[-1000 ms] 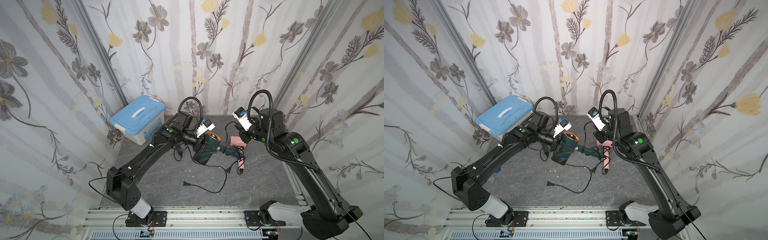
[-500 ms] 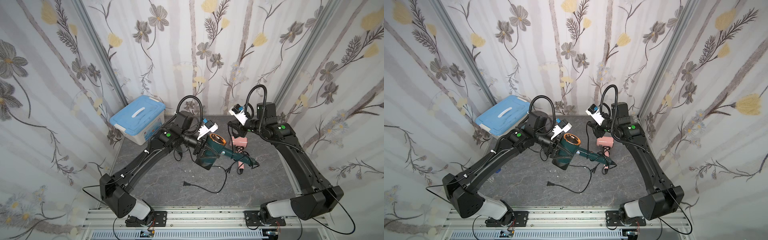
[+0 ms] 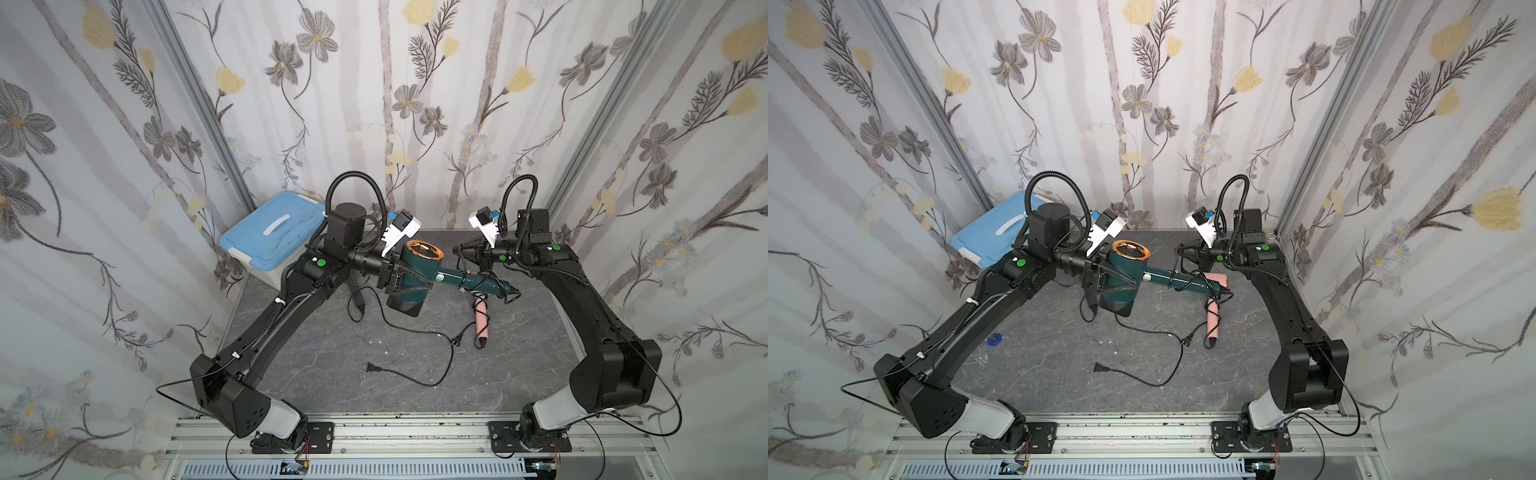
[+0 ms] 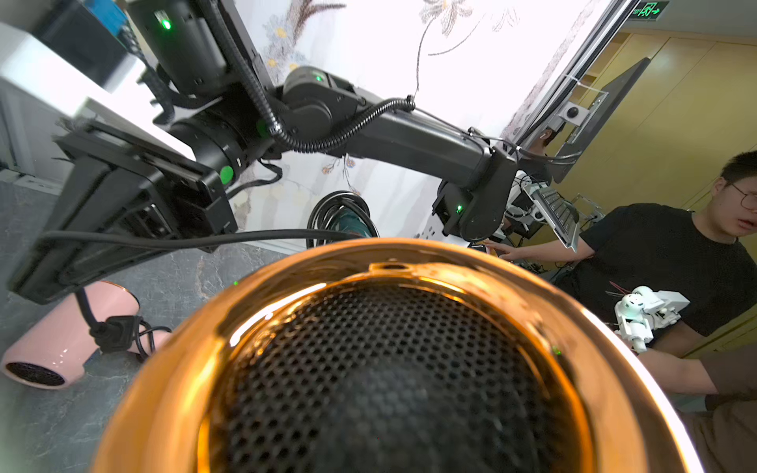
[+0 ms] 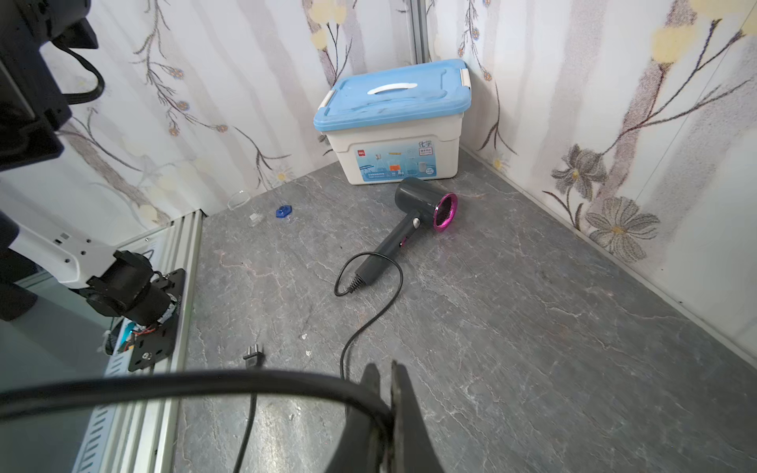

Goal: Wrap the cord around the hair dryer
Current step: Wrap the power cord around the hair dryer.

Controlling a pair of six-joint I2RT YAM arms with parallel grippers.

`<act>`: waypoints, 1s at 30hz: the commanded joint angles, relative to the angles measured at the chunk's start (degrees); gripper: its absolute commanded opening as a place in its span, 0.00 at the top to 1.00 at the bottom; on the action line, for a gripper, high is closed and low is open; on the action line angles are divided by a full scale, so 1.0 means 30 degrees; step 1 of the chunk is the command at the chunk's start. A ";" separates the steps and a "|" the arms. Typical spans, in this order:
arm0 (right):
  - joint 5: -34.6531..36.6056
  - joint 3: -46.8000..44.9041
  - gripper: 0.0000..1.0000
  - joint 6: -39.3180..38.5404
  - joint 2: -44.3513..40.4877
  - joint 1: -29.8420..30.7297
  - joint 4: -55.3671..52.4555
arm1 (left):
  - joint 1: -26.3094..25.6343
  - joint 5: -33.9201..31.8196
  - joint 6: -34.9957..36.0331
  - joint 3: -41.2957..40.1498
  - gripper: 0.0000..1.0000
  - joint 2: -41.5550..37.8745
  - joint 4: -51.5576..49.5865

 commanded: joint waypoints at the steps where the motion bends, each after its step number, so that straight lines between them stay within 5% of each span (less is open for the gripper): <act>1: -0.0841 -0.0919 1.00 0.1671 -0.0003 -0.0073 0.2502 | 0.0394 0.1690 -0.2552 0.0211 1.00 0.0092 0.4984; 16: -0.0605 -0.7839 1.00 0.8805 -0.2871 -0.0066 1.1562 | 0.1842 -0.1221 -0.9639 -0.1784 1.00 0.1158 1.4750; 30: 0.3198 -1.0690 1.00 1.3282 -0.5555 0.1399 1.5030 | 0.2882 -0.5104 -1.3610 -0.4465 1.00 0.1344 2.1491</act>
